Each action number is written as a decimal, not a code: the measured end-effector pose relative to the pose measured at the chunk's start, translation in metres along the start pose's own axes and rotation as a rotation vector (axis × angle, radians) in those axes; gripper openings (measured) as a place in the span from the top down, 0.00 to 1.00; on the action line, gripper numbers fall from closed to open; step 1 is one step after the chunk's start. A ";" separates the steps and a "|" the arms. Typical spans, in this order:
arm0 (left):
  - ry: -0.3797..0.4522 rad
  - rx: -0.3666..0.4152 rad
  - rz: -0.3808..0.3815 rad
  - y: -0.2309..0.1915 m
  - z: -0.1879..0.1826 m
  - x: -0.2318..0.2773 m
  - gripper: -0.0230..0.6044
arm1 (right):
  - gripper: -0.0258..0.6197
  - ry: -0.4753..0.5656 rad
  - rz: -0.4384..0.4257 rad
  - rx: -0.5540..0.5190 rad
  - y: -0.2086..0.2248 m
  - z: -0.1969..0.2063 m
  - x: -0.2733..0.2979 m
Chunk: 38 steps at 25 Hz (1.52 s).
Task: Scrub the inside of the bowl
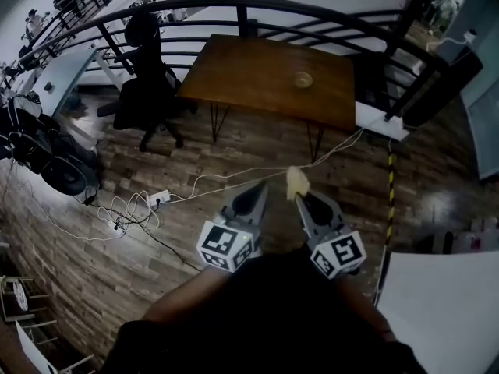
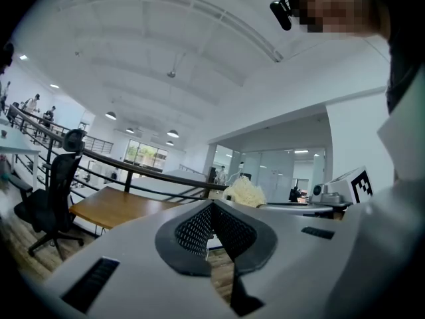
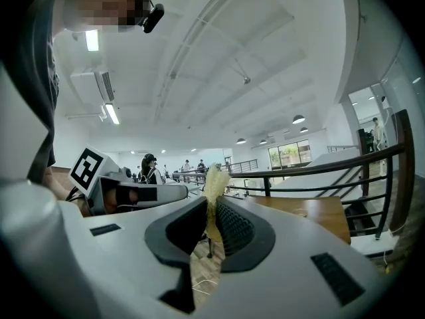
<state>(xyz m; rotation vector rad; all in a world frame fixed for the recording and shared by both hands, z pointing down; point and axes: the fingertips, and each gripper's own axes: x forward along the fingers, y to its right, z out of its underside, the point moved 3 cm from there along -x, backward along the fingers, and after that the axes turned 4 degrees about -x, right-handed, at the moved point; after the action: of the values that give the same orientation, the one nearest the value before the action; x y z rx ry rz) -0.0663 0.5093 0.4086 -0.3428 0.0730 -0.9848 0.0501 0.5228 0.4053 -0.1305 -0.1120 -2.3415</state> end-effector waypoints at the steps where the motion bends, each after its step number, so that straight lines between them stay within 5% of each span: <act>1: -0.001 -0.004 -0.001 -0.004 0.000 0.000 0.97 | 0.89 -0.004 -0.003 -0.002 -0.001 0.000 0.005; 9: -0.012 -0.041 -0.027 -0.041 0.002 0.014 0.97 | 0.89 -0.046 -0.023 0.011 0.008 0.009 0.042; 16: -0.029 -0.047 -0.065 -0.063 0.000 0.069 0.97 | 0.89 -0.047 -0.063 0.029 0.058 0.011 0.079; 32: -0.039 -0.021 -0.014 -0.033 -0.022 0.314 0.97 | 0.89 -0.001 -0.034 0.005 0.304 -0.016 0.109; 38: -0.075 -0.012 0.002 -0.029 -0.022 0.374 0.97 | 0.89 -0.023 -0.007 0.055 0.363 -0.015 0.116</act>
<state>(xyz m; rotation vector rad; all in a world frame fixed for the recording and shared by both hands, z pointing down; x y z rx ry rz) 0.1132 0.1797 0.4324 -0.3905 0.0111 -0.9692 0.2282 0.1864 0.4205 -0.1305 -0.1886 -2.3425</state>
